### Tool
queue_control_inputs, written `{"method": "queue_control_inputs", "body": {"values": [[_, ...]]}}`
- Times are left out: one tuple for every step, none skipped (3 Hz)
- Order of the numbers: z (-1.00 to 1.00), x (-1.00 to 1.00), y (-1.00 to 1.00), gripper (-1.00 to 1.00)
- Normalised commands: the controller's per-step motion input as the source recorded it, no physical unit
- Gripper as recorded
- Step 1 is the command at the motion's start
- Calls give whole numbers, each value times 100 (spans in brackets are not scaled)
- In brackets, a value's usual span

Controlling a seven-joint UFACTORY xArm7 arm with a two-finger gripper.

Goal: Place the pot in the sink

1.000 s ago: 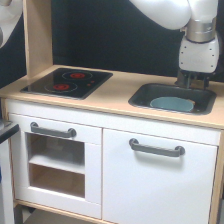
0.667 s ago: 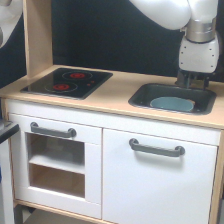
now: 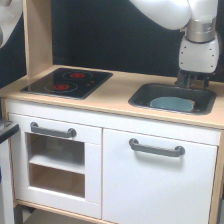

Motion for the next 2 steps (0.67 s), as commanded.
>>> {"method": "queue_control_inputs", "body": {"values": [[-100,78,46,100],[-92,100,61,100]]}}
